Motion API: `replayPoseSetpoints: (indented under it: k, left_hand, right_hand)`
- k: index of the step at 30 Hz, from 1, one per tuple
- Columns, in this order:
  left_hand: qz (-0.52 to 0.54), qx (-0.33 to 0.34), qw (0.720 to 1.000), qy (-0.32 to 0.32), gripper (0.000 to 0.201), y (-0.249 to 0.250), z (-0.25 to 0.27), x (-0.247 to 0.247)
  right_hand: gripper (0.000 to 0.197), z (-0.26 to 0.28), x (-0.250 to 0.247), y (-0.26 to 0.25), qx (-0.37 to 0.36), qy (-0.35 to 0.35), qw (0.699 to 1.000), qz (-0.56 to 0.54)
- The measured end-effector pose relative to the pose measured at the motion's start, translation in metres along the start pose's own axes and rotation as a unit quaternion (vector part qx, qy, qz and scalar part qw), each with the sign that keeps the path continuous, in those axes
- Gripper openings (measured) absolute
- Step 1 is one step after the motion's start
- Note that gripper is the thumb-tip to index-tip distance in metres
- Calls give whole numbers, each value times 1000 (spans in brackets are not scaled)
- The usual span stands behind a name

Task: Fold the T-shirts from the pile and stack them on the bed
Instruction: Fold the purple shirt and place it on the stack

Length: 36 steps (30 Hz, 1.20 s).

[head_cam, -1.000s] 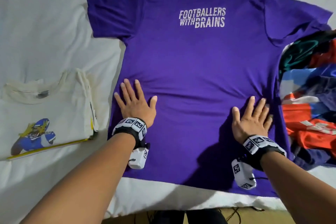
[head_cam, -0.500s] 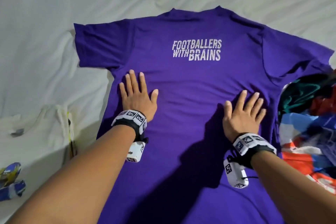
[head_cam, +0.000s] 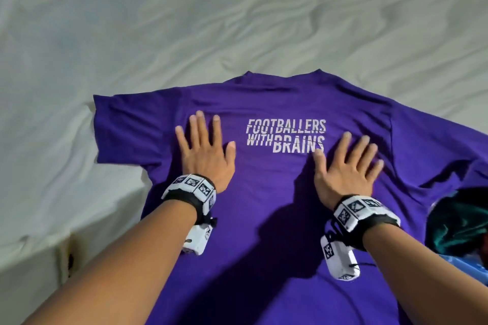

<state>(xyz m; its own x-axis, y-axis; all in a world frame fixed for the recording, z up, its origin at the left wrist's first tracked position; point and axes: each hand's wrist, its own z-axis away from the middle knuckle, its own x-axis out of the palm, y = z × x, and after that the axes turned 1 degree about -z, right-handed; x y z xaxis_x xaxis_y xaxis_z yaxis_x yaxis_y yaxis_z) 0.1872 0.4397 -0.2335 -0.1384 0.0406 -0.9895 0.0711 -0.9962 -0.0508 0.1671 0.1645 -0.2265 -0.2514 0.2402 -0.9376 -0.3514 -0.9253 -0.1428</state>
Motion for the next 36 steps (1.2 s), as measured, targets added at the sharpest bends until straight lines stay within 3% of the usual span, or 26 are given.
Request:
replayPoseSetpoints:
  k: [3, 5, 10, 16, 20, 22, 25, 29, 31, 33, 36]
  left_hand:
    - [4, 143, 990, 8, 69, 41, -23, -4]
    - [2, 189, 982, -15, 67, 57, -42, -1]
    - [12, 156, 988, -20, 66, 59, -79, 8]
    - [25, 86, 995, -37, 65, 42, -100, -3]
    - [9, 38, 999, -18, 65, 53, -83, -15]
    - [31, 86, 996, 12, 66, 78, -51, -17]
    - [49, 183, 982, -19, 69, 109, 4, -7]
    - [40, 139, 989, -33, 68, 114, 21, 0]
    - [38, 101, 993, -54, 66, 128, 27, -13]
    - [80, 89, 992, -41, 56, 155, 42, -33]
    - [177, 125, 976, -5, 30, 207, 81, -52]
  right_hand:
    - [72, -8, 5, -38, -212, 10, 976, 46]
    - [69, -20, 11, -49, -273, -10, 960, 65]
    - [67, -47, 15, -44, -216, 3, 976, 26]
    - [77, -65, -2, -1, -68, -1, 998, 9]
    - [78, -61, -16, 17, 0, -16, 1000, -2]
    - [76, -45, -17, 12, -36, -7, 999, -7]
    - [72, -10, -6, 25, -170, -21, 985, 30]
    - [71, -12, -18, 64, -111, -60, 992, 23]
    - [69, -22, -40, 76, -136, -59, 989, 17]
    - [55, -35, -67, 88, -167, 1, 986, 2]
    - [44, -63, -101, 115, -139, 64, 988, 6]
